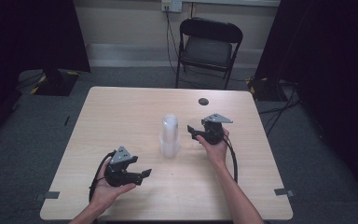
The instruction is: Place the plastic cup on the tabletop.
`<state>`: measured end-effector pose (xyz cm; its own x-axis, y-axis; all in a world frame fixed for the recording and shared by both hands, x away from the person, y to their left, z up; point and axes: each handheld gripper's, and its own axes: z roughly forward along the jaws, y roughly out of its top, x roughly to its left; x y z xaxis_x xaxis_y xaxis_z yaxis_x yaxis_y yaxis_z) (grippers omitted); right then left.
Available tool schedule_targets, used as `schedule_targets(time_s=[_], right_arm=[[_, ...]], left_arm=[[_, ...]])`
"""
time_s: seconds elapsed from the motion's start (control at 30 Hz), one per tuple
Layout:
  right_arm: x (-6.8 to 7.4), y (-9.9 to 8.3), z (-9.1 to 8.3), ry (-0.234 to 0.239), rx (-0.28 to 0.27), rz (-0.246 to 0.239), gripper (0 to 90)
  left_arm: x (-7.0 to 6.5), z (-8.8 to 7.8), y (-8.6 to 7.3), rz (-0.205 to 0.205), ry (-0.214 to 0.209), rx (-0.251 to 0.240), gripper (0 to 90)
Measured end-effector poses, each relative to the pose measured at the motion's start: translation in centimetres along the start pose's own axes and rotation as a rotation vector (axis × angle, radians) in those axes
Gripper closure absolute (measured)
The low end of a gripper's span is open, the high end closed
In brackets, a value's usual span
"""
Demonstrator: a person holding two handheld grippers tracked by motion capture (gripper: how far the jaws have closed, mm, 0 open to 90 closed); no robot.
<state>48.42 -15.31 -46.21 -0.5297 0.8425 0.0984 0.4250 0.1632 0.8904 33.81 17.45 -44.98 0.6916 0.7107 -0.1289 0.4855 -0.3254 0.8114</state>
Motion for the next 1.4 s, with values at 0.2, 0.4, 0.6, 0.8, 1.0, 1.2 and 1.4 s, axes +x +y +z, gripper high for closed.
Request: schedule_targets(time_s=[0.2, 0.4, 0.6, 0.8, 1.0, 1.2, 1.4], right_arm=[[0.3, -0.1, -0.2, 0.010, 0.007, -0.002, 24.1], [0.4, -0.1, -0.6, 0.010, 0.007, -0.012, 24.3], [0.4, -0.8, -1.1, 0.019, 0.026, -0.020, 24.2], [0.4, -1.4, -1.5, 0.025, 0.039, -0.009, 21.4], [0.3, -2.0, -1.7, 0.030, 0.057, 0.007, 19.6], [0.9, -3.3, -1.4, 0.043, 0.110, 0.005, 17.1], [1.0, -3.7, -1.4, 0.050, 0.140, 0.029, 15.1]], left_arm=[[0.0, 0.0, 0.0, 0.002, -0.002, 0.002, 24.4], [-0.1, 0.0, 0.0, 0.002, -0.003, 0.000, 24.6], [-0.1, 0.1, 0.0, 0.002, -0.003, 0.002, 24.7], [-0.1, 0.1, 0.1, 0.004, -0.003, 0.005, 24.8], [-0.1, -0.1, 0.1, 0.004, -0.002, 0.001, 24.9], [0.0, -0.1, 0.1, 0.005, 0.002, -0.003, 24.9], [0.1, -0.1, 0.1, -0.003, 0.005, -0.005, 24.9]])
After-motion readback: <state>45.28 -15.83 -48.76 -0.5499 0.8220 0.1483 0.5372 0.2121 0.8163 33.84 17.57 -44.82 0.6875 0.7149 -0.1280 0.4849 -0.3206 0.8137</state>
